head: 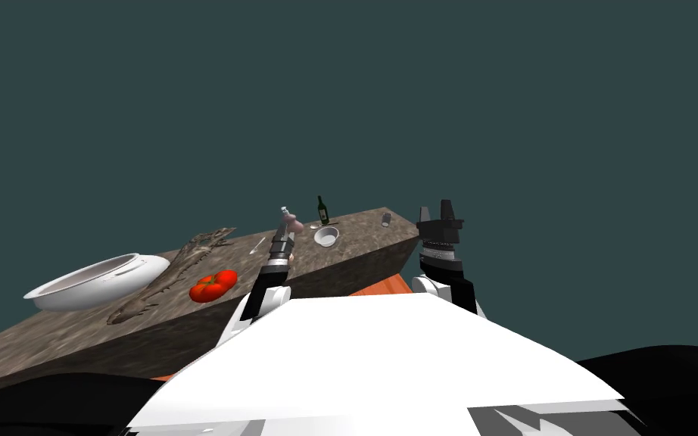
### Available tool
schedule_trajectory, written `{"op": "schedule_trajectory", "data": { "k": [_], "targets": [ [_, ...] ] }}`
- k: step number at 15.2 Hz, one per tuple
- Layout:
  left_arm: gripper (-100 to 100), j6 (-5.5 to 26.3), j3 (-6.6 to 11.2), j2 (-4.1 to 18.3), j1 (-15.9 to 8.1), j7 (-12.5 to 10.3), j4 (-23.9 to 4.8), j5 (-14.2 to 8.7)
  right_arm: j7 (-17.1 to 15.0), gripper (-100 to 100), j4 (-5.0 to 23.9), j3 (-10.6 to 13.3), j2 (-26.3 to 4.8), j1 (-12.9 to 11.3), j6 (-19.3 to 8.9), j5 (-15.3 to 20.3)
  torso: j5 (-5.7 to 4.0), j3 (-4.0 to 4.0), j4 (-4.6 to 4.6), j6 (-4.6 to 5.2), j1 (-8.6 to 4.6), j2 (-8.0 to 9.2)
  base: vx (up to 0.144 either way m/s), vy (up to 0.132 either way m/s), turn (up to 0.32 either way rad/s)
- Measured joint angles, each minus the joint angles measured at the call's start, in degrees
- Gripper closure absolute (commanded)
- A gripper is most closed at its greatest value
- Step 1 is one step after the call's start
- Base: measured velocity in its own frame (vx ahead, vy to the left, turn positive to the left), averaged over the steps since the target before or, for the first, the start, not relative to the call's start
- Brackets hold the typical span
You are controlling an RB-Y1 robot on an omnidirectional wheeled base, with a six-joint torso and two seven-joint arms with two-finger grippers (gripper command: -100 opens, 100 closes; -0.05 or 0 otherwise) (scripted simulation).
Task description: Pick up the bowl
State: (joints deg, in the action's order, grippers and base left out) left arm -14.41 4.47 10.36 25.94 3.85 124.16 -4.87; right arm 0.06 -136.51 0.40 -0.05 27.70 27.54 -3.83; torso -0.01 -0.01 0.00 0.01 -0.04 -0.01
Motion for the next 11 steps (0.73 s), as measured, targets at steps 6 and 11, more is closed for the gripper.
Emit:
{"op": "schedule_trajectory", "data": {
  "k": [6,11],
  "targets": [
    [-100,6.4,0.4,1.9,-2.3,0.4,-1.2,-0.6,0.0,0,0.0,0.0,0.0,0.0,0.0,0.0,0.0,0.0,0.0,-0.01,-0.01,0.0,-0.001,-0.014,-0.036],
    [-100,12.2,0.68,3.3,-4.3,0.8,-2.0,-1.0,0.0,0,0.0,0.0,0.0,0.0,0.0,0.0,0.0,0.0,0.0,0.0,-0.02,0.0,-0.001,-0.013,-0.032]
  ]
}}
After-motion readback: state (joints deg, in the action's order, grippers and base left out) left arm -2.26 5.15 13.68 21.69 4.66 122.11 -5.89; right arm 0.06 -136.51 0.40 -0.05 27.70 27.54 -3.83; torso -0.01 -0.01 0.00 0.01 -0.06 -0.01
